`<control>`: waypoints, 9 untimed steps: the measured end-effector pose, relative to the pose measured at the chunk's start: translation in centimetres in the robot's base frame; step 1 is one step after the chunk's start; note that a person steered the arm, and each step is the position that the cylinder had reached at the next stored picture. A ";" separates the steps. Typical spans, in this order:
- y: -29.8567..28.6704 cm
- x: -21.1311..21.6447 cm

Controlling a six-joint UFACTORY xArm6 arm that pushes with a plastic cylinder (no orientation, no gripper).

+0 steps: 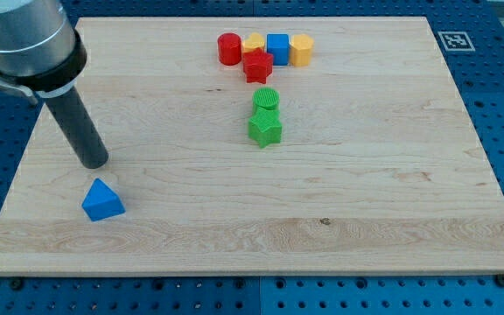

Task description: Place the triangle bottom left of the board

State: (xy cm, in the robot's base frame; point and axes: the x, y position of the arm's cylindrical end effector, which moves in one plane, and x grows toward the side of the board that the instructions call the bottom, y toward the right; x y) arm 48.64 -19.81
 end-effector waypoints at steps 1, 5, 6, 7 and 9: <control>1.7 0.1; 4.3 4.3; 3.9 4.7; 3.0 4.7; 1.2 4.7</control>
State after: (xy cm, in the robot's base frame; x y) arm 53.34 -18.61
